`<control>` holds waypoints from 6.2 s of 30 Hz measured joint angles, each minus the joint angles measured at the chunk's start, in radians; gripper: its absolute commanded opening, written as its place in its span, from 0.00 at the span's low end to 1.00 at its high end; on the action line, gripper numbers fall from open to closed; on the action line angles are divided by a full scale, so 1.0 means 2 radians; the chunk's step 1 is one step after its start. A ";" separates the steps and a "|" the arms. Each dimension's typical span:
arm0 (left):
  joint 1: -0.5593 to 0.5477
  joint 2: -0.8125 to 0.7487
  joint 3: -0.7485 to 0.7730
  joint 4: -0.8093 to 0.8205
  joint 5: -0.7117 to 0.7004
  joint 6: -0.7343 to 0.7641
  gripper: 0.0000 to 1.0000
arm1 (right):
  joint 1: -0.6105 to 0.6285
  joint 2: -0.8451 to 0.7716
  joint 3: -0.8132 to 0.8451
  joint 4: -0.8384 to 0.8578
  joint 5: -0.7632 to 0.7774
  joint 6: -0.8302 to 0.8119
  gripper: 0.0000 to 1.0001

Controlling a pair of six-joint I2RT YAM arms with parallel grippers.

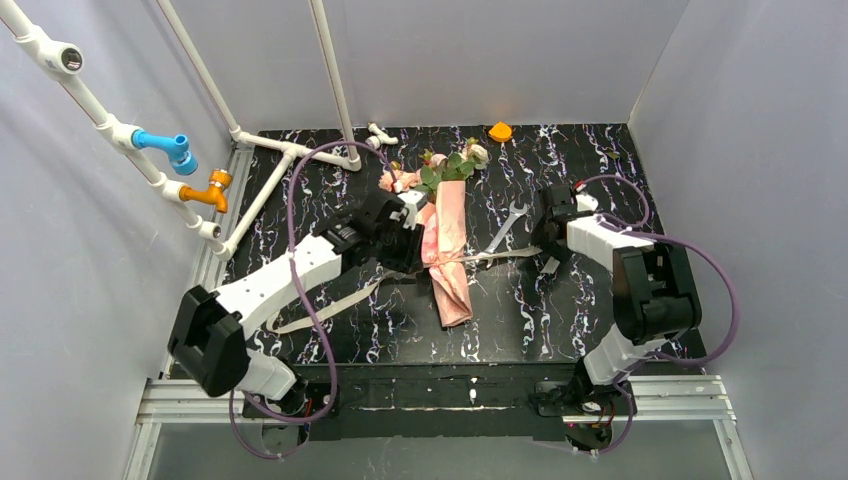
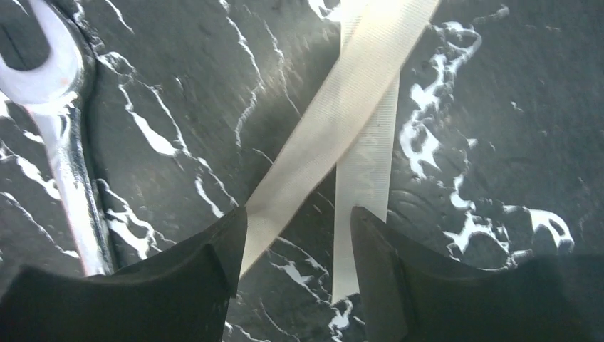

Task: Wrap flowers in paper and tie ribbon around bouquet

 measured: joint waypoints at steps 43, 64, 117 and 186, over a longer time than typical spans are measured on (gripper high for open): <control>0.000 -0.184 -0.080 -0.107 -0.089 0.089 0.30 | 0.037 0.017 0.046 -0.051 -0.101 0.053 0.66; 0.000 -0.200 -0.092 -0.106 -0.101 0.093 0.29 | 0.070 0.024 0.044 -0.038 -0.084 0.104 0.51; 0.000 -0.196 -0.093 -0.106 -0.127 0.095 0.25 | 0.196 -0.095 0.055 0.007 -0.059 0.092 0.01; 0.081 -0.217 -0.180 -0.221 -0.264 -0.314 0.87 | 0.342 0.146 0.389 -0.108 -0.109 -0.089 0.66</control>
